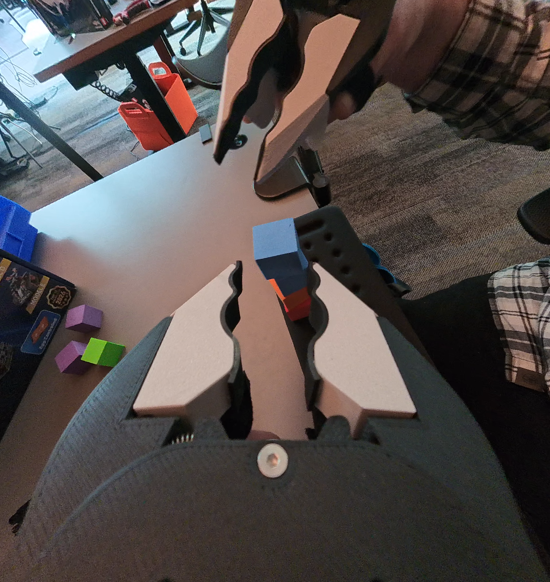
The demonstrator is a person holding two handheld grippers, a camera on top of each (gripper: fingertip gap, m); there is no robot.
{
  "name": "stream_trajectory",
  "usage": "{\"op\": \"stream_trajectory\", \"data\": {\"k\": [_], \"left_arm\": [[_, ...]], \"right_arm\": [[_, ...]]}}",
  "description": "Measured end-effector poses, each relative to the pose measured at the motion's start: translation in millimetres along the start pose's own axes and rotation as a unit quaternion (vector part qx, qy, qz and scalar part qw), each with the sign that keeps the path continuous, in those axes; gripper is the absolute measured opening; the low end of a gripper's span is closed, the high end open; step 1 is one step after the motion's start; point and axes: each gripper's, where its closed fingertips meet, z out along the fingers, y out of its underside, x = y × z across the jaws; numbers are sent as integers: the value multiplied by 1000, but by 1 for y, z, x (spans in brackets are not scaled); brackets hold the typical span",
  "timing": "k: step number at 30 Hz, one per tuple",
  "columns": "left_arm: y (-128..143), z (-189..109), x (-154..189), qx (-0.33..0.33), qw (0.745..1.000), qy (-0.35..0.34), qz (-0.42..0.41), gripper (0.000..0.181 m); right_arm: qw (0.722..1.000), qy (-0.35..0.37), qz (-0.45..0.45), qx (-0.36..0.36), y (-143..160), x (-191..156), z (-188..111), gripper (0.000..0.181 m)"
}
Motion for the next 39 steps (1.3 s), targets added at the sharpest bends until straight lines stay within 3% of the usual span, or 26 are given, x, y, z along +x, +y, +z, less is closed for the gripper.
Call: {"op": "stream_trajectory", "data": {"k": [6,14,19,22,28,35,39], "left_arm": [[3,-17,-14,41,999,1,-35,44],[21,-15,-39,69,993,-28,-90,36],[27,-4,-41,52,995,-32,-80,36],[30,-3,-43,46,995,-38,-77,35],[32,-11,-52,55,993,-58,-88,33],[40,-12,-63,51,990,-77,-105,33],[42,-9,-65,46,990,-80,-108,33]], "right_arm": [[1000,1,19,3,-14,40,57,32],[994,-38,19,-99,27,77,182,43],[989,-58,46,-129,47,84,217,42],[986,-75,51,-142,55,78,225,25],[990,-80,62,-98,31,77,204,24],[992,-113,50,-1,-36,46,93,24],[990,-136,22,8,-49,14,38,24]]}}
